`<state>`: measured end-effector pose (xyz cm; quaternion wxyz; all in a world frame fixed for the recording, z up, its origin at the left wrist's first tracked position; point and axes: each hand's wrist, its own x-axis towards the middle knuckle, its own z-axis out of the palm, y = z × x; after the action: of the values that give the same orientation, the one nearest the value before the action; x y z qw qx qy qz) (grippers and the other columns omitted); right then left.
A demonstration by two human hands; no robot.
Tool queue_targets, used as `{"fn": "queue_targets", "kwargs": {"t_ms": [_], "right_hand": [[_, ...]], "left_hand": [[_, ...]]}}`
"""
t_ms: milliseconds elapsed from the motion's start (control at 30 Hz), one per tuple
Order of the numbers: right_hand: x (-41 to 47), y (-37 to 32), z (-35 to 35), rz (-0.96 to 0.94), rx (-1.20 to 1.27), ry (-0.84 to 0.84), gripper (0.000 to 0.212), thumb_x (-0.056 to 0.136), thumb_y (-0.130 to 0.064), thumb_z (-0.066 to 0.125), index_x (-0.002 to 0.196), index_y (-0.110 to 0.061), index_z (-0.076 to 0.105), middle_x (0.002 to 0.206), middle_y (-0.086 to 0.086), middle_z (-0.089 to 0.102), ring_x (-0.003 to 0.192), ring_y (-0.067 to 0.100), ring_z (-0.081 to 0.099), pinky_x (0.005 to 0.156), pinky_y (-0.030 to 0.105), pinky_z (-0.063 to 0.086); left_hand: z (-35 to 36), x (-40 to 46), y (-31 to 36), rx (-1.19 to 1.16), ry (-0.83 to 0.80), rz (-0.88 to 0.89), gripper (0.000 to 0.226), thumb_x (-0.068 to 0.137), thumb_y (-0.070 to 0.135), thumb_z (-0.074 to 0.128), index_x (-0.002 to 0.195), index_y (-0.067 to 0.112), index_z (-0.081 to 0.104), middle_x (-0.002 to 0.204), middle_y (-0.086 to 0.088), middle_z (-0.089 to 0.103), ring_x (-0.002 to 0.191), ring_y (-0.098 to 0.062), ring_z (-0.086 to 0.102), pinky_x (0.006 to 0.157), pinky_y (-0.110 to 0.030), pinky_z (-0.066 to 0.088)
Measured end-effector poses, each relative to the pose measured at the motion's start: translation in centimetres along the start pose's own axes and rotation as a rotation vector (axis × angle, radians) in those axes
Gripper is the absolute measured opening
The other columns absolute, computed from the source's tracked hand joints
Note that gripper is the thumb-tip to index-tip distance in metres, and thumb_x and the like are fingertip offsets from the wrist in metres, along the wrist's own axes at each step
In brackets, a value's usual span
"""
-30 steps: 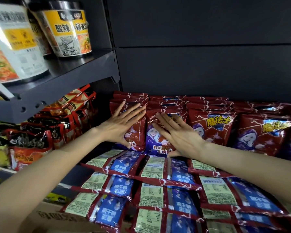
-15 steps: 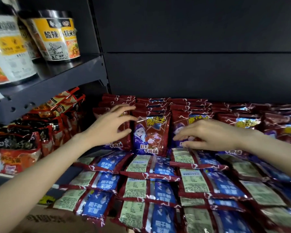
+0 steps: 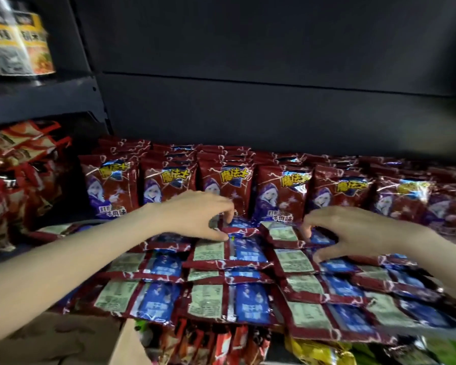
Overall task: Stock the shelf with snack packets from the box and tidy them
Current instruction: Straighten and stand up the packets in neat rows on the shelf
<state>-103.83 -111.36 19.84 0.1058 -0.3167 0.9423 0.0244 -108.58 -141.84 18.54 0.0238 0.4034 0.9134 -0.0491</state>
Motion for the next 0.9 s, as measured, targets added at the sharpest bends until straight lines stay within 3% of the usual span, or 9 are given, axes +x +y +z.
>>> {"fn": "queue_targets", "kwargs": {"t_ms": [233, 300, 367, 500, 600, 667, 767, 833, 900], "right_hand": [[1.7, 2.0, -0.3, -0.002, -0.080, 0.376, 0.009, 0.097, -0.032, 0.048, 0.100, -0.024, 0.052, 0.082, -0.019, 0.057, 0.068, 0.001, 0.057, 0.057, 0.024, 0.040], [3.5, 2.9, -0.9, 0.115, -0.039, 0.513, 0.014, 0.098, -0.027, 0.048, 0.106, -0.018, 0.054, 0.079, -0.001, 0.064, 0.071, 0.022, 0.063, 0.060, 0.029, 0.039], [5.5, 3.3, -1.3, 0.228, 0.066, 0.572, 0.014, 0.098, -0.023, 0.048, 0.108, -0.017, 0.054, 0.080, 0.005, 0.064, 0.073, 0.027, 0.063, 0.063, 0.028, 0.036], [8.6, 3.5, -0.9, 0.394, -0.061, 0.494, 0.017, 0.099, -0.017, 0.043, 0.115, -0.016, 0.044, 0.080, 0.006, 0.061, 0.068, 0.027, 0.057, 0.059, 0.030, 0.038], [9.1, 3.7, 0.1, 0.243, -0.262, 0.678, 0.025, 0.086, -0.007, 0.060, 0.109, -0.009, 0.052, 0.090, 0.009, 0.062, 0.078, 0.032, 0.062, 0.056, 0.035, 0.047], [8.9, 3.6, 0.8, 0.138, -0.343, 0.805, 0.032, 0.076, -0.014, 0.073, 0.105, -0.010, 0.060, 0.102, 0.012, 0.061, 0.092, 0.033, 0.061, 0.069, 0.041, 0.054], [8.7, 2.9, 2.0, 0.140, -0.366, 0.596, 0.068, 0.074, -0.046, 0.073, 0.133, -0.021, 0.051, 0.143, 0.013, 0.042, 0.130, 0.036, 0.040, 0.101, 0.054, 0.039], [8.9, 2.7, 2.7, 0.187, -0.397, 0.397, 0.096, 0.074, -0.062, 0.064, 0.150, -0.026, 0.017, 0.159, 0.014, 0.004, 0.145, 0.036, 0.005, 0.113, 0.061, 0.016], [9.5, 2.7, 3.4, 0.230, -0.463, 0.304, 0.108, 0.076, -0.069, 0.056, 0.148, -0.029, -0.013, 0.155, 0.011, -0.025, 0.142, 0.035, -0.021, 0.112, 0.063, -0.001]], "left_hand": [[0.4, 2.2, -1.5, 0.141, 0.240, -0.052, 0.035, 0.101, 0.037, 0.030, 0.130, 0.024, 0.046, 0.110, 0.004, 0.066, 0.084, -0.012, 0.065, 0.072, -0.033, 0.055], [-0.1, 3.6, -3.3, 0.065, 0.250, -0.095, 0.037, 0.101, 0.034, 0.036, 0.133, 0.019, 0.047, 0.119, -0.001, 0.063, 0.098, -0.017, 0.064, 0.085, -0.037, 0.053], [0.1, 4.9, -4.6, 0.018, 0.327, -0.099, 0.037, 0.099, 0.031, 0.042, 0.130, 0.013, 0.053, 0.125, -0.005, 0.060, 0.112, -0.024, 0.057, 0.099, -0.037, 0.045], [2.1, 6.5, -4.9, 0.129, 0.566, -0.140, 0.038, 0.092, 0.029, 0.047, 0.126, 0.012, 0.053, 0.122, -0.008, 0.056, 0.108, -0.028, 0.056, 0.095, -0.043, 0.045], [2.5, 6.4, -4.3, 0.187, 0.619, -0.054, 0.048, 0.088, 0.037, 0.052, 0.132, 0.019, 0.045, 0.136, -0.006, 0.046, 0.123, -0.026, 0.046, 0.107, -0.046, 0.032], [2.9, 6.1, -4.3, 0.242, 0.460, 0.003, 0.070, 0.082, 0.061, 0.045, 0.142, 0.027, 0.033, 0.153, -0.005, 0.024, 0.141, -0.024, 0.020, 0.115, -0.050, 0.010], [4.5, 6.1, -4.5, 0.353, 0.203, -0.067, 0.110, 0.068, 0.084, 0.039, 0.148, 0.030, -0.014, 0.153, -0.004, -0.029, 0.140, -0.023, -0.027, 0.109, -0.060, -0.014], [5.5, 6.2, -4.7, 0.389, 0.186, -0.090, 0.122, 0.066, 0.084, 0.048, 0.144, 0.026, -0.026, 0.148, -0.004, -0.039, 0.137, -0.024, -0.034, 0.106, -0.065, -0.015], [5.9, 6.4, -4.9, 0.392, 0.207, -0.106, 0.127, 0.065, 0.081, 0.053, 0.144, 0.025, -0.028, 0.148, -0.005, -0.039, 0.136, -0.026, -0.034, 0.104, -0.069, -0.012]]}}
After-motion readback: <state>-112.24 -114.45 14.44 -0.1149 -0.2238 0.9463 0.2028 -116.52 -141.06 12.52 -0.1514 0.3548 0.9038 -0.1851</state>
